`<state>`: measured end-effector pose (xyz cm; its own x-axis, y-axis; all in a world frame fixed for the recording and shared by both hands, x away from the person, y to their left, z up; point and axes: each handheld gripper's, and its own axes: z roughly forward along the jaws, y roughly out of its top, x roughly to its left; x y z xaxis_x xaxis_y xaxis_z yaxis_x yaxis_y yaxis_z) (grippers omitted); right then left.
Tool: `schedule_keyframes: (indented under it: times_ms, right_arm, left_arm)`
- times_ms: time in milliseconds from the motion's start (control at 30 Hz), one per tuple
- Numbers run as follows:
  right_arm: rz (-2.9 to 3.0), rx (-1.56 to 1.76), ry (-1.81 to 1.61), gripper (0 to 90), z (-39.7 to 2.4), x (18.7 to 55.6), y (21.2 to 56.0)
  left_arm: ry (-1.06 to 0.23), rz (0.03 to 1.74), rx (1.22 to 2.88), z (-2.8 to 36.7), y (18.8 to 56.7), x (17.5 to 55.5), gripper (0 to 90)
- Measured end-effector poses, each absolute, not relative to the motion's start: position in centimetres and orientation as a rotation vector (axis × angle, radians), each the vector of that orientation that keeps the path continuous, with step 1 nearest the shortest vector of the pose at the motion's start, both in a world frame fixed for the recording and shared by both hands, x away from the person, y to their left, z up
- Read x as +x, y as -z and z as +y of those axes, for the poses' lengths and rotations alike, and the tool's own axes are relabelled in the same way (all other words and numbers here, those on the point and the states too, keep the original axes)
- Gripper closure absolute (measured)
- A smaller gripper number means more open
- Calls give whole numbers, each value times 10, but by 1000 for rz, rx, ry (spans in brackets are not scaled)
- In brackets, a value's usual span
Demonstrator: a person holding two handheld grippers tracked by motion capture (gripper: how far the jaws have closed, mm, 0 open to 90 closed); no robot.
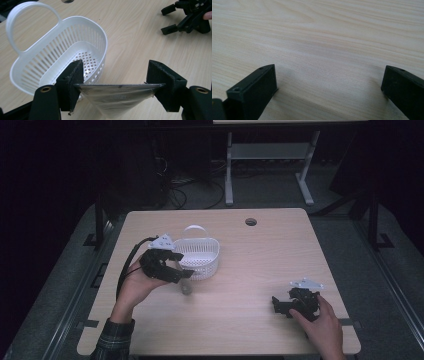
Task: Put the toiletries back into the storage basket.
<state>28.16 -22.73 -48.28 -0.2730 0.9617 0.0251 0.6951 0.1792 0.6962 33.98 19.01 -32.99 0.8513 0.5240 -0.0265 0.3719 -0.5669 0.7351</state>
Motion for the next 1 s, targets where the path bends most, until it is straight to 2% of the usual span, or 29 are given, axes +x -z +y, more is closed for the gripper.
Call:
schedule_keyframes:
  times_ms: [1000]
  right_arm:
    - [2041,1554,-852,0,-227,282,483]
  left_arm:
    - [-334,772,2208,210,321,347,296]
